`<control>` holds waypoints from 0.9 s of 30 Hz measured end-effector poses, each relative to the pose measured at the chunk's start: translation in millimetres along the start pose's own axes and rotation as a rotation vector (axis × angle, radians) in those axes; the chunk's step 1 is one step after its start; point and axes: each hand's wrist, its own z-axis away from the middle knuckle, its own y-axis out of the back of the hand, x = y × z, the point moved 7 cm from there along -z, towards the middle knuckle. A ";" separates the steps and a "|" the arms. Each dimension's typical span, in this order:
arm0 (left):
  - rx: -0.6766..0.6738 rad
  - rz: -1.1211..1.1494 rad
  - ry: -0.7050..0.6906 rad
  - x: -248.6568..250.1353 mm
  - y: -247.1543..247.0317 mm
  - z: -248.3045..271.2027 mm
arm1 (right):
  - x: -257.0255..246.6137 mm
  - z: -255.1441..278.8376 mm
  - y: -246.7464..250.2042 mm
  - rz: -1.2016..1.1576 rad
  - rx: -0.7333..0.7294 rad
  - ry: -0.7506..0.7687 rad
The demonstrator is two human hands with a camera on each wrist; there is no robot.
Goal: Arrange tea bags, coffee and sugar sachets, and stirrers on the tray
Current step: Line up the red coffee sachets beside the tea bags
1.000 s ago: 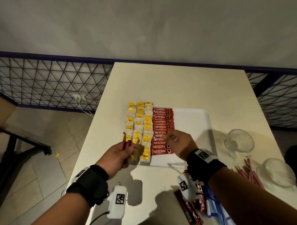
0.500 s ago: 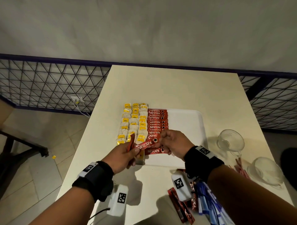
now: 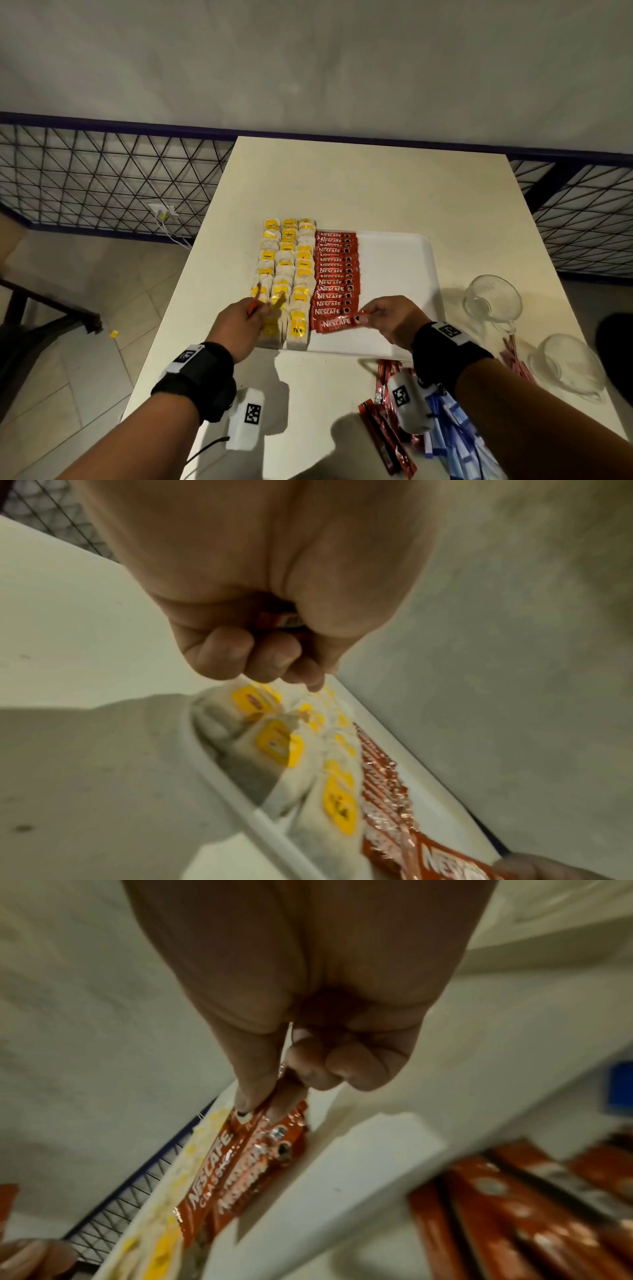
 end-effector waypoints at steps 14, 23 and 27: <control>0.005 -0.135 0.148 -58.3 7.4 -5.3 | 13.8 -12.3 -15.0 0.235 0.129 -0.126; -0.001 -0.162 0.152 -60.5 6.5 -6.6 | 16.4 -13.5 -20.3 0.229 0.167 -0.189; -0.008 -0.169 0.146 -59.0 6.0 -6.8 | 16.5 -15.3 -23.1 0.224 0.156 -0.189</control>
